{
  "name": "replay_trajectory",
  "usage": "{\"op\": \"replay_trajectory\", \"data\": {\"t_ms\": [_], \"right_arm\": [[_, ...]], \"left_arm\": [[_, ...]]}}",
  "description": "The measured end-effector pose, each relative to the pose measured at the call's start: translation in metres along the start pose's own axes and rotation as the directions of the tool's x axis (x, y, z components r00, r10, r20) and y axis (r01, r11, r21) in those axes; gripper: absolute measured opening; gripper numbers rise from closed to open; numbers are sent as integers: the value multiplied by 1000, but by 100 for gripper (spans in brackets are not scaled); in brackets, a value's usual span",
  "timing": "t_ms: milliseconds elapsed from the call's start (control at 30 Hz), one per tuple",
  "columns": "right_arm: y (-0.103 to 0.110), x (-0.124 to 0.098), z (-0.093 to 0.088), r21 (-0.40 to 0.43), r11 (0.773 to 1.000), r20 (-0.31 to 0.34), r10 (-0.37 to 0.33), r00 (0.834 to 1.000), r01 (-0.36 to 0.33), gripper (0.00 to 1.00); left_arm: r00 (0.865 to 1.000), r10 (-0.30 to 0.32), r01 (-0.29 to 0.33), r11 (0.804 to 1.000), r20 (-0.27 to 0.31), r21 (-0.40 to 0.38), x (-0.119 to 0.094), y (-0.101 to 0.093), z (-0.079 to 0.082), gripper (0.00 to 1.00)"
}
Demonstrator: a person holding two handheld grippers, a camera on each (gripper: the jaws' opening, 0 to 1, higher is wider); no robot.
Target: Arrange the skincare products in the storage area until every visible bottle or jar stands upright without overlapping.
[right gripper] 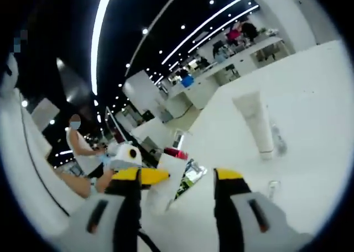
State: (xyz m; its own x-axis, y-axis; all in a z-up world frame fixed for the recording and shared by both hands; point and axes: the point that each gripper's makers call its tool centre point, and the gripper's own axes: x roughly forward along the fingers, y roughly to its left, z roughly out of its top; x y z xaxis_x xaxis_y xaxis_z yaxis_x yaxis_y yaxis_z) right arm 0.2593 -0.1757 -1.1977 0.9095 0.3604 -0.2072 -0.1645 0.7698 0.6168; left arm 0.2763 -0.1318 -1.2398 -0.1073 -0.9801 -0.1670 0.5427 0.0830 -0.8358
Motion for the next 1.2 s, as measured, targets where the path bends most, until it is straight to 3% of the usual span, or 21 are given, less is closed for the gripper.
{"op": "replay_trajectory", "data": {"t_ms": [167,600,1200], "right_arm": [[17,7,-2,24,998,-18,56,998,-56,52],[33,19,-17,62,990,-92,133,987,-128,53],[56,33,-32,72,972,-172,232,957,-223,46]], "left_arm": [[1000,-13,13,1000,-15,26,0,-12,-10,26],[999,-33,32,995,3,93,-11,-39,-28,26],[999,-14,10,995,33,104,-21,-48,-36,27]]}}
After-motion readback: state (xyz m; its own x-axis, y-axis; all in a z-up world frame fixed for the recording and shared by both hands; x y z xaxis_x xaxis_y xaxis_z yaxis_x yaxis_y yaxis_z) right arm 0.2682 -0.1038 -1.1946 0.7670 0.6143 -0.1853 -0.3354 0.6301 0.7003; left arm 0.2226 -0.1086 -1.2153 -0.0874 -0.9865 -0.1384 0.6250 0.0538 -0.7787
